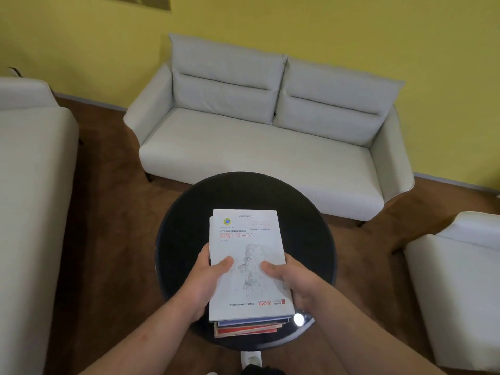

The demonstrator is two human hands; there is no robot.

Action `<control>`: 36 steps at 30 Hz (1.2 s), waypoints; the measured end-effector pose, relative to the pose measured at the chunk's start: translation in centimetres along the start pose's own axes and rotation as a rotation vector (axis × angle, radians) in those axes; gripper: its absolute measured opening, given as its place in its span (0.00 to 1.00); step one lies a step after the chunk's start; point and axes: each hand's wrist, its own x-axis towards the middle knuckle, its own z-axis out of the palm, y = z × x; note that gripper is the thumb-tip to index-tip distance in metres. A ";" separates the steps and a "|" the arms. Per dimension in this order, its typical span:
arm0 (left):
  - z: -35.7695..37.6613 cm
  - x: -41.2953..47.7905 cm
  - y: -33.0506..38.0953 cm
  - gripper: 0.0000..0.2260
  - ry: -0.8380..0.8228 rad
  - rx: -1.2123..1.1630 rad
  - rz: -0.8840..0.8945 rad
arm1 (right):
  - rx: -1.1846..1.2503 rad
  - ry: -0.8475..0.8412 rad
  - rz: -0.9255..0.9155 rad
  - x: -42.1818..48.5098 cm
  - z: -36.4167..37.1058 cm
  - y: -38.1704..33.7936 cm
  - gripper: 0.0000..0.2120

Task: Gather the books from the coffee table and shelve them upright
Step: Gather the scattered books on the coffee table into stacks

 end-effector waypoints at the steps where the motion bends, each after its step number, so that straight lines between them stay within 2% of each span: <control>1: 0.0 -0.1 -0.2 0.19 0.033 -0.009 -0.017 | 0.008 -0.025 0.003 0.1 -0.2 0.0 0.27; 4: 0.4 -0.4 -0.6 0.17 0.052 -0.035 -0.080 | 0.013 -0.093 -0.016 1.4 -1.5 0.3 0.36; 6: 0.5 -0.6 -0.4 0.17 0.027 -0.063 -0.126 | -0.011 -0.075 -0.019 2.2 -2.0 0.8 0.41; 10: 0.9 -1.1 -0.2 0.17 -0.052 -0.186 -0.209 | -0.014 -0.025 -0.024 2.8 -2.3 1.7 0.42; 13: 2.1 -1.6 -0.3 0.21 -0.053 -0.185 -0.171 | 0.059 -0.049 0.005 2.7 -3.3 1.7 0.37; 16: 3.8 -1.7 -0.8 0.17 0.022 -0.154 -0.116 | 0.119 -0.090 0.093 1.9 -4.5 0.6 0.32; 18: 4.9 -1.7 -1.0 0.15 0.075 -0.110 -0.091 | 0.098 -0.122 0.123 1.1 -5.0 -0.3 0.25; 19: 5.5 -1.9 -1.2 0.14 0.096 -0.079 -0.079 | 0.094 -0.129 0.145 0.7 -5.5 -0.7 0.21; 21: 6.6 -2.3 -1.5 0.17 0.144 0.034 -0.058 | 0.074 -0.138 0.194 -0.8 -6.0 -1.7 0.18; 23: 7.9 -2.3 -1.9 0.22 0.174 0.187 -0.010 | -0.008 -0.102 0.153 -1.7 -6.6 -2.3 0.23; 25: 8.8 -2.2 -2.3 0.27 0.238 0.353 0.006 | -0.151 -0.018 0.024 -1.4 -8.4 -2.2 0.34; 26: 9.1 -2.1 -2.4 0.29 0.256 0.357 -0.006 | -0.176 0.014 -0.013 -1.4 -9.0 -2.3 0.37; 27: 9.5 -1.9 -2.6 0.31 0.261 0.313 -0.017 | -0.137 0.001 0.012 -1.5 -9.2 -2.6 0.33; 29: 10.0 -2.2 -2.8 0.31 0.215 0.223 -0.003 | 0.107 -0.136 0.229 -1.9 -9.0 -3.3 0.24; 30: 9.9 -2.1 -3.0 0.29 0.204 0.195 0.006 | 0.179 -0.185 0.286 -2.1 -8.7 -3.5 0.24; 31: 10.0 -2.4 -2.7 0.26 0.195 0.163 0.006 | 0.214 -0.212 0.310 -1.6 -8.8 -3.3 0.27; 33: 9.4 -2.4 -2.9 0.22 0.242 0.101 -0.011 | 0.243 -0.215 0.315 -1.0 -8.7 -3.0 0.42; 34: 9.3 -2.3 -2.9 0.23 0.286 0.089 -0.011 | 0.259 -0.233 0.315 -0.9 -8.5 -2.8 0.46; 36: 8.5 -1.7 -3.0 0.32 0.374 0.150 -0.037 | 0.244 -0.226 0.305 -0.5 -8.5 -2.6 0.47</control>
